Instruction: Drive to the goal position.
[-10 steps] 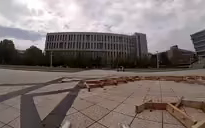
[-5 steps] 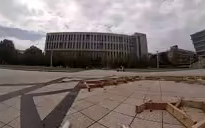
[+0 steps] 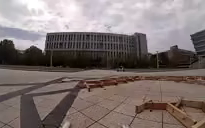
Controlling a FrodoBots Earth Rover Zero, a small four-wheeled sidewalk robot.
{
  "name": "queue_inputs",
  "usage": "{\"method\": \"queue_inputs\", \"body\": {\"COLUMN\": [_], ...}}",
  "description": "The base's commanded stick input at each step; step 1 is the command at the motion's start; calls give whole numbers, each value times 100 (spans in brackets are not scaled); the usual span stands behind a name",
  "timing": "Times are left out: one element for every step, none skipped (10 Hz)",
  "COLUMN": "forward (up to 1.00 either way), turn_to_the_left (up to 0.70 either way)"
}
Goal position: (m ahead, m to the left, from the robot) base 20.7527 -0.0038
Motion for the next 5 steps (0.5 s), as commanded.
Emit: {"method": "queue_inputs", "body": {"forward": [6,6,6,6,6], "turn_to_the_left": [1,0,0,1,1]}}
